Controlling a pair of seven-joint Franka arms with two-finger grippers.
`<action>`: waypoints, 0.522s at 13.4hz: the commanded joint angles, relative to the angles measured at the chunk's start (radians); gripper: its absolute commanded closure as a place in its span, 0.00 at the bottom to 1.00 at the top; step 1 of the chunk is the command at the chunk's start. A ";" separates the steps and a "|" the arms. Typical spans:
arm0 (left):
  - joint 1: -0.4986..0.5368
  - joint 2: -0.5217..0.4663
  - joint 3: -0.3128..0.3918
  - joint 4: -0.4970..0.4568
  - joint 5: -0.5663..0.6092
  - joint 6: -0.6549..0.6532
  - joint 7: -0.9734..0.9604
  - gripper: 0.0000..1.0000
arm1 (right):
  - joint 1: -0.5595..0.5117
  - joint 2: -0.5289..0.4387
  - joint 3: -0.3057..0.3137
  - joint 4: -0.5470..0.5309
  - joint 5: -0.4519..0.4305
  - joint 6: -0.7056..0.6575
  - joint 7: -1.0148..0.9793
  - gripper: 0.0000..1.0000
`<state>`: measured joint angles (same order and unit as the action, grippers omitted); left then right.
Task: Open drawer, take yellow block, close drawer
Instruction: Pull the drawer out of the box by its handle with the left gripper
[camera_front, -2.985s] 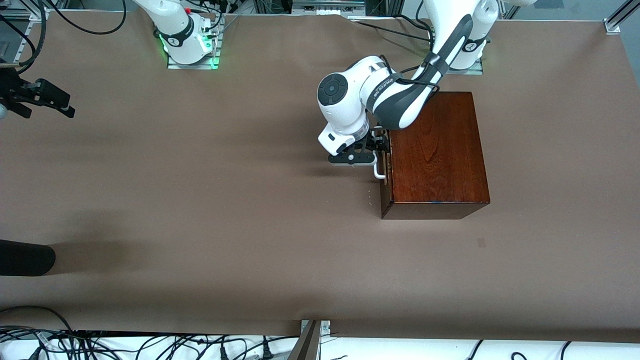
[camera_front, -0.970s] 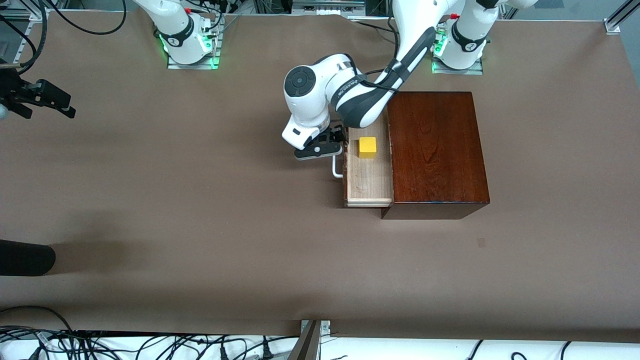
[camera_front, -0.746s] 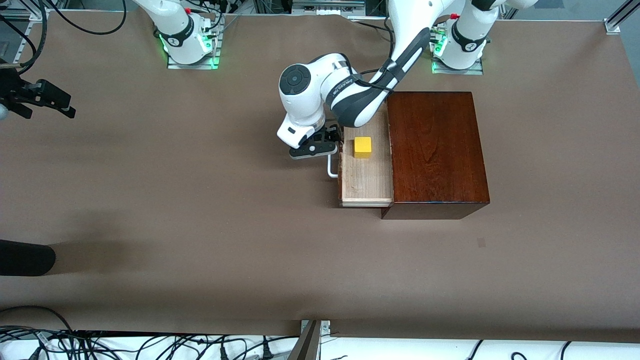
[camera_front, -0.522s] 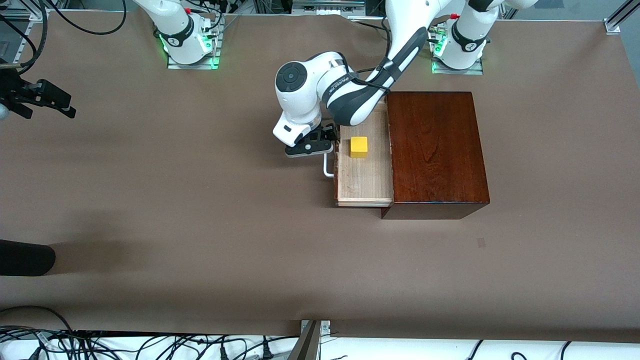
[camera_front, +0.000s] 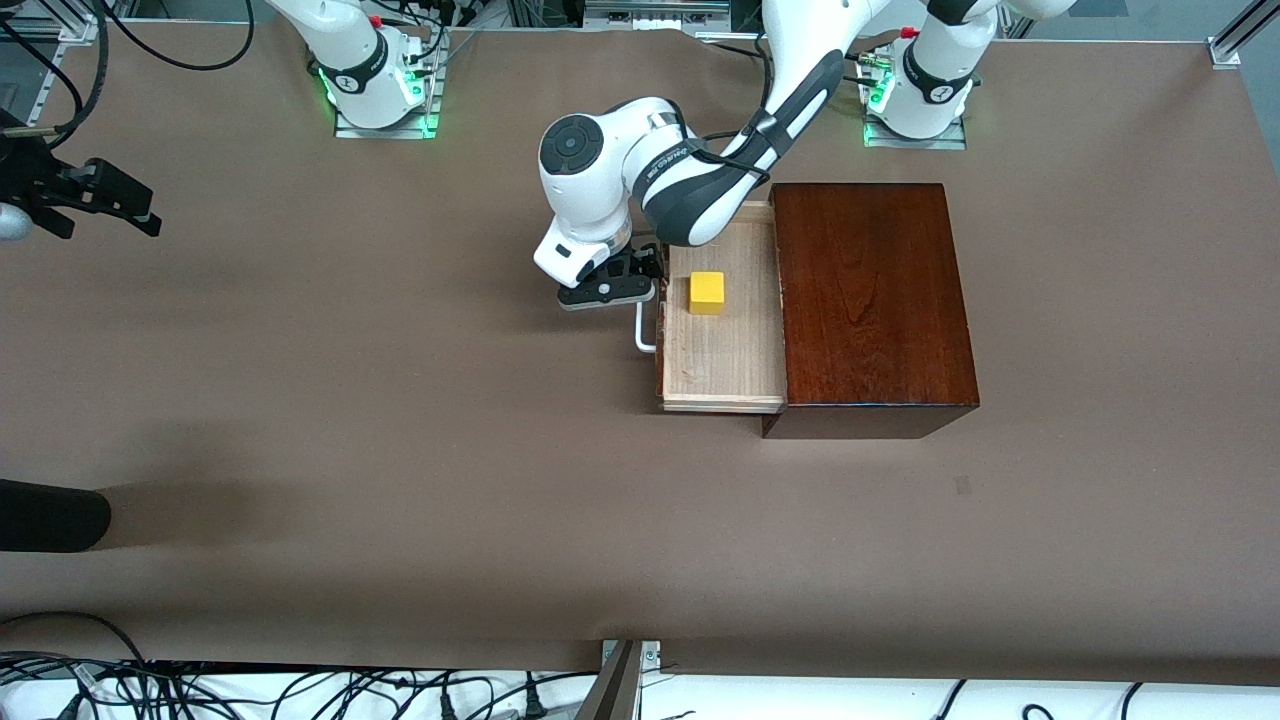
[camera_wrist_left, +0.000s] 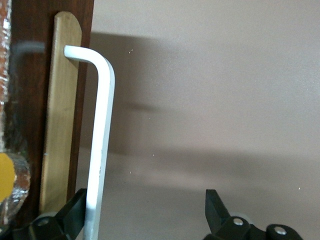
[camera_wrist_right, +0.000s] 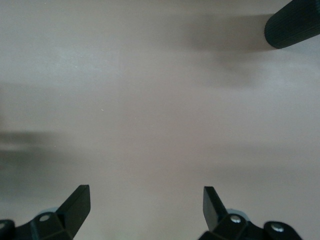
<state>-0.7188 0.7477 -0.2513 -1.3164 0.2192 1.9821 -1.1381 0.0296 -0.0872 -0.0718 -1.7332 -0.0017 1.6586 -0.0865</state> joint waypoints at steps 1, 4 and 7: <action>-0.031 0.022 -0.003 0.060 -0.032 -0.009 -0.020 0.00 | 0.001 0.006 0.026 0.023 0.008 -0.013 0.019 0.00; -0.027 -0.007 -0.003 0.066 -0.031 -0.149 -0.018 0.00 | 0.001 0.007 0.053 0.021 0.009 -0.010 0.019 0.00; -0.022 -0.065 -0.019 0.069 -0.043 -0.254 -0.017 0.00 | 0.003 0.007 0.073 0.021 0.012 -0.011 0.021 0.00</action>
<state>-0.7374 0.7307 -0.2697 -1.2580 0.2127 1.8051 -1.1527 0.0307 -0.0872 -0.0103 -1.7319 -0.0016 1.6588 -0.0787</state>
